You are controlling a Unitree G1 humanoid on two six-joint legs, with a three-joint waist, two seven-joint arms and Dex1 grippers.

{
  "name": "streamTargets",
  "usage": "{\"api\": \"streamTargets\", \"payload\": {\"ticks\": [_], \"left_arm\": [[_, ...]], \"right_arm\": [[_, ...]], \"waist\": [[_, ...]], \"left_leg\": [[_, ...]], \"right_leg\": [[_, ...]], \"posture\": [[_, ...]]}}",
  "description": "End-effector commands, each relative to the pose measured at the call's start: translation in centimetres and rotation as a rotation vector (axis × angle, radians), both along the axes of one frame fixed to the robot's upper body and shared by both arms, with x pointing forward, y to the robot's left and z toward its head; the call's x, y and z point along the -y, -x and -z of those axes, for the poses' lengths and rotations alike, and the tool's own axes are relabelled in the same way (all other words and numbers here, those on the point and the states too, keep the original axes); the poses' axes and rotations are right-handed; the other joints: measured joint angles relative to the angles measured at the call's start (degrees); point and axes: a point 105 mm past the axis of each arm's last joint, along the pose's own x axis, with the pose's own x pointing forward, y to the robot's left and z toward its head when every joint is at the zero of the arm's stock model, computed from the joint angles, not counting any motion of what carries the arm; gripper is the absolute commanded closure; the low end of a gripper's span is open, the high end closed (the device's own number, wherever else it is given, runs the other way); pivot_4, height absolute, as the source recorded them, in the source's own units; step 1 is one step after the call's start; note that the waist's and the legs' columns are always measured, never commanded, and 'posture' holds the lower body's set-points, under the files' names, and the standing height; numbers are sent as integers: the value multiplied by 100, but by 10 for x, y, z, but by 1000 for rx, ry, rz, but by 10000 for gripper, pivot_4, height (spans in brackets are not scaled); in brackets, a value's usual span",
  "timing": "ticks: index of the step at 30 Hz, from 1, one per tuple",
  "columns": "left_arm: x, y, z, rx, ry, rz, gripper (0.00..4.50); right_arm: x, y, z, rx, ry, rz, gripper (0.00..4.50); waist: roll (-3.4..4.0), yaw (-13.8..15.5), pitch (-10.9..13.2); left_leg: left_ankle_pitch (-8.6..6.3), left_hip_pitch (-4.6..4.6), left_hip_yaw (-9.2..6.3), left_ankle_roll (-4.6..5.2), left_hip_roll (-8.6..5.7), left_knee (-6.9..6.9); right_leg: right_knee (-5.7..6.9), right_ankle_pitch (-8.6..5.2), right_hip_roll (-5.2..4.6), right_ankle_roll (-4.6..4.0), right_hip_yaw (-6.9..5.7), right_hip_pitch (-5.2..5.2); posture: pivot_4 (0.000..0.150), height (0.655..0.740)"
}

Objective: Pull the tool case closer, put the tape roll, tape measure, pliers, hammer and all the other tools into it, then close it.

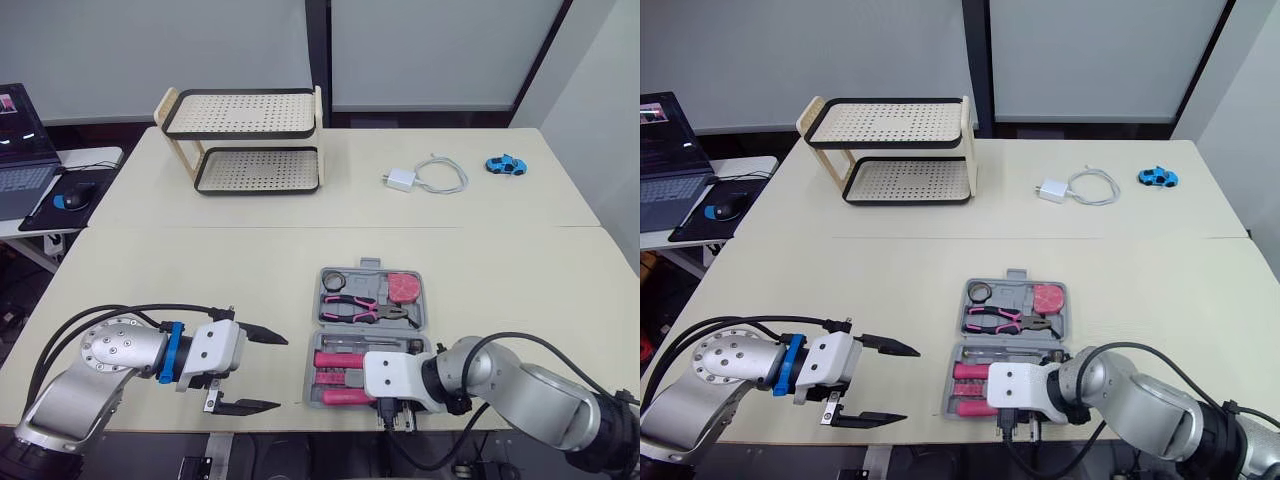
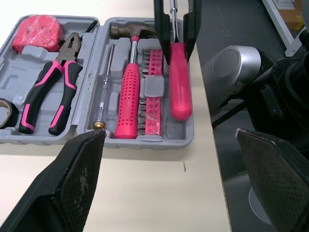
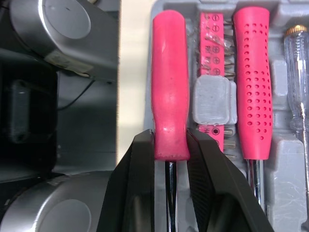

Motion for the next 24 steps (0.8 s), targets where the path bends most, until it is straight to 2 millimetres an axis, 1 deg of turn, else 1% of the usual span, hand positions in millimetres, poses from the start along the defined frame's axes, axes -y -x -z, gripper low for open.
{"api": "streamTargets", "payload": {"ticks": [1, 6, 10, 14, 22, 24], "left_arm": [[-6, 5, 2, 31, -52, 30, 0], [-14, 10, 6, 29, -72, 22, 0], [-14, 10, 5, 29, -62, 10, 0], [-12, 10, 5, 28, -57, 9, 0], [-11, 9, 5, 29, -53, 9, 0], [-11, 9, 5, 28, -52, 9, 0]], "right_arm": [[-7, -1, 2, 18, -21, -10, 38960], [-10, 0, 10, 9, -22, -8, 38960], [-15, 2, 9, -2, -42, -8, 38960], [-16, 4, 11, -14, -44, -8, 38960], [-22, 2, 4, -19, -86, 8, 38960], [-22, 2, 0, -21, -97, 5, 31613]], "waist": [[-1, -2, 0], [-1, -1, -1], [-3, -2, -2], [-3, -9, -2], [-3, -10, -2], [-3, -10, -2]], "left_leg": [[0, 1, 0, 0, 1, -1], [0, -1, 2, 0, 1, -2], [0, 0, -1, 0, 2, -3], [0, 1, 0, 0, 2, -3], [0, 1, 1, 0, 2, -4], [0, 1, 2, 0, 2, -5]], "right_leg": [[0, 0, 1, 0, 0, -1], [1, 0, 0, 0, 2, -5], [3, 0, 2, 0, -2, -6], [3, 0, 6, 0, -1, -7], [4, 0, 8, 0, -1, -11], [4, 0, 8, 0, -1, -12]], "posture": [[1500, 7400], [1500, 7400], [1500, 7400], [1500, 7400], [1500, 7400], [1500, 7400]]}}
